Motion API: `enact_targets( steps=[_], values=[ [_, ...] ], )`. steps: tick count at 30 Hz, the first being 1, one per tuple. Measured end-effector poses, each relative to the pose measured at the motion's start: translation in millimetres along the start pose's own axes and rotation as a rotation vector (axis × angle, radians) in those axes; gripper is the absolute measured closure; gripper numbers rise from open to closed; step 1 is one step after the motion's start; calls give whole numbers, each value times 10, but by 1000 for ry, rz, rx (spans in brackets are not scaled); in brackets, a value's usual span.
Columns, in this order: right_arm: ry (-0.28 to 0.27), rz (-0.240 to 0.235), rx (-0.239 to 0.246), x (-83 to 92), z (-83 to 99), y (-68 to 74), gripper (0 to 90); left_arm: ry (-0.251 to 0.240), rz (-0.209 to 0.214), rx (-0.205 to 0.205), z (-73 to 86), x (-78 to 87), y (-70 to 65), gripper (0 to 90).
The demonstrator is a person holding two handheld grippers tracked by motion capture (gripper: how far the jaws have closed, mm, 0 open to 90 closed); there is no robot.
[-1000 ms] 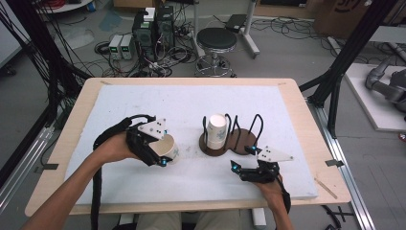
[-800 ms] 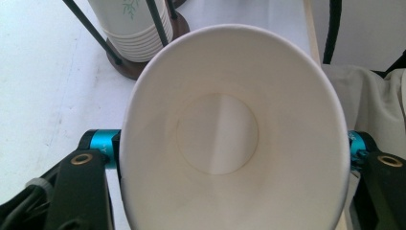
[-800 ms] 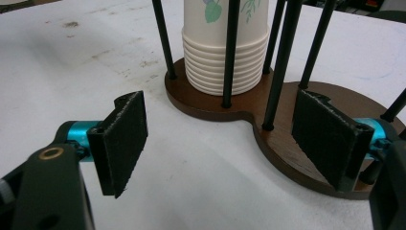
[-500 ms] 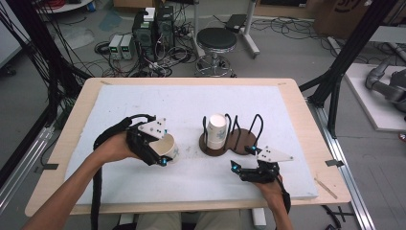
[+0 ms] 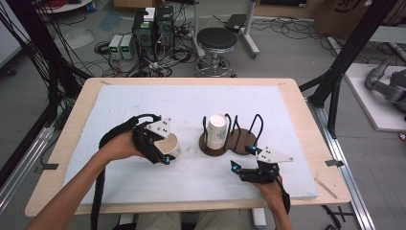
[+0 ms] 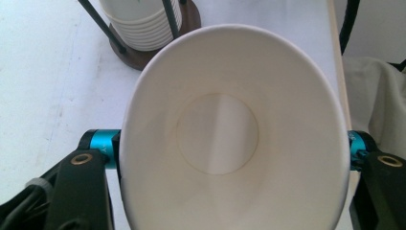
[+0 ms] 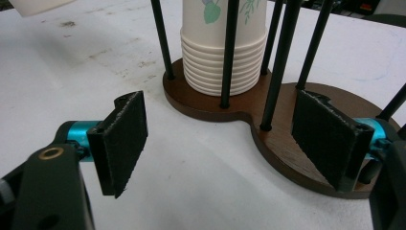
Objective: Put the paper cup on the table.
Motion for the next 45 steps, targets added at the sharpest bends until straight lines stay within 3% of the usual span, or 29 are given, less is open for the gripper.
enact_targets(
  steps=[22, 28, 33, 45],
  values=[
    [5, -18, 2, 1, 2, 3, 207, 119, 1, 74, -150, -355, 228, 314],
    [8, -16, -2, 2, 2, 4, 207, 172, -21, 100, -208, -442, 261, 315],
    [4, -18, 0, 2, 3, 3, 207, 220, -22, 90, -227, -526, 265, 315],
    [0, -18, 3, 5, 4, 0, 207, 269, -12, 90, -230, -677, 305, 313]
  ],
)
Point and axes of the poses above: each handheld gripper's, and its own axes: x roughly backward along the jaws, z roughly out of its underside, y roughly to its left, the point moved 1 cm from there along -x, roughly forward along the jaws, and after that the axes turned 15 degrees about z, right-handed, at the moved point
